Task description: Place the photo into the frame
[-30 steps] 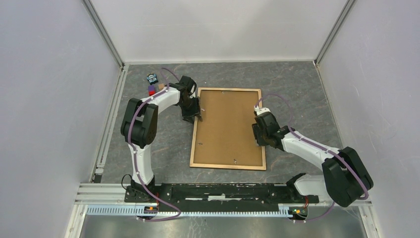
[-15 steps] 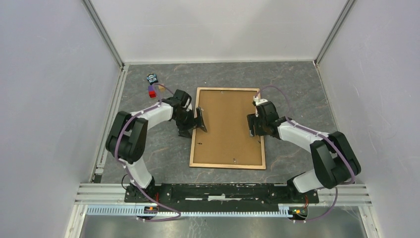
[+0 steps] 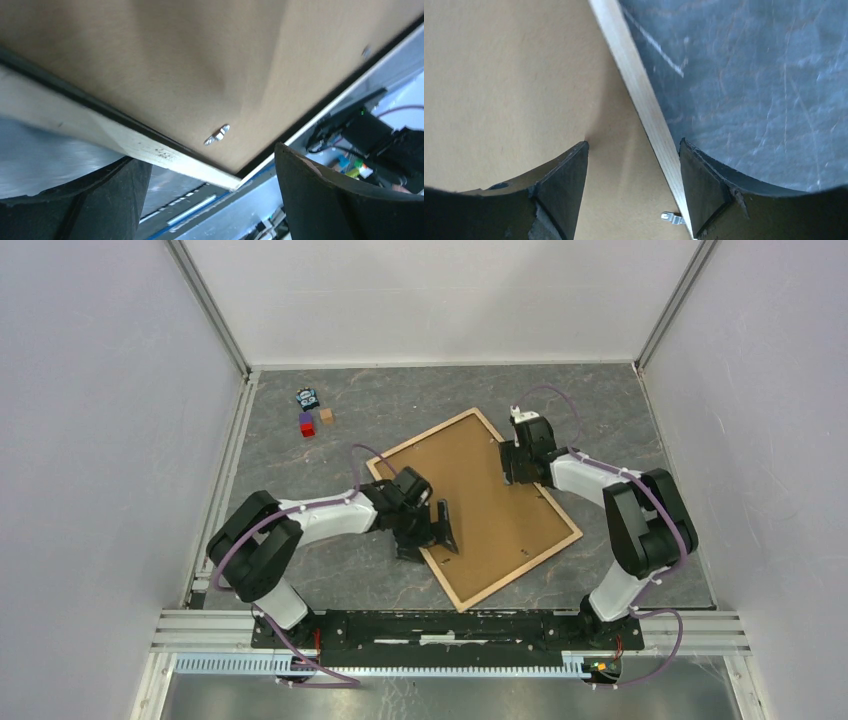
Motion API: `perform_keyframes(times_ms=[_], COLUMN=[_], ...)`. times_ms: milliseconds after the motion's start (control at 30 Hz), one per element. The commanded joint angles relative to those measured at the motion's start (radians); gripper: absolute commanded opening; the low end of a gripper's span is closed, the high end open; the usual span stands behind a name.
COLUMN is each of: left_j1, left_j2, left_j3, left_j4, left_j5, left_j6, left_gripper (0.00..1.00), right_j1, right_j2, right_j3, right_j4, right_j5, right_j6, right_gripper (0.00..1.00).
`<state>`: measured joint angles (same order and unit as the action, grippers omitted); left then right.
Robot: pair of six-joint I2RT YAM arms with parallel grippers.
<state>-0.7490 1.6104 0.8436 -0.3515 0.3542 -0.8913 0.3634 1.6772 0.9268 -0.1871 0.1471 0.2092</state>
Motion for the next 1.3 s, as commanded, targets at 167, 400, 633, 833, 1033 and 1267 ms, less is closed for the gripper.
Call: perform_keyframes(times_ms=[167, 400, 633, 833, 1033, 1267], left_j1=[-0.185, -0.161, -0.085, 0.004, 0.014, 0.019], left_j2=[0.104, -0.053, -0.135, -0.112, -0.074, -0.024], left_j3=[0.116, 0.248, 0.412, 0.453, 0.482, 0.525], left_j4=[0.274, -0.087, -0.272, -0.147, -0.111, -0.150], left_j5=[0.024, -0.097, -0.307, -0.248, -0.223, -0.236], left_j6=[-0.102, 0.203, 0.362, 0.261, 0.260, 0.351], left_gripper=[0.97, 1.00, 1.00, 1.00, 1.00, 1.00], right_j1=[0.041, 0.042, 0.026, -0.129, -0.315, -0.330], right_j2=[0.206, 0.060, -0.285, -0.494, -0.559, -0.475], right_j3=[0.297, 0.376, 0.016, -0.209, -0.375, -0.413], right_j4=[-0.031, -0.223, -0.198, -0.166, -0.110, -0.018], right_j5=[-0.258, -0.064, -0.033, -0.071, -0.208, -0.307], right_j6=[-0.036, -0.103, -0.063, -0.003, 0.147, 0.134], right_gripper=[0.71, 0.84, 0.91, 0.96, 0.88, 0.75])
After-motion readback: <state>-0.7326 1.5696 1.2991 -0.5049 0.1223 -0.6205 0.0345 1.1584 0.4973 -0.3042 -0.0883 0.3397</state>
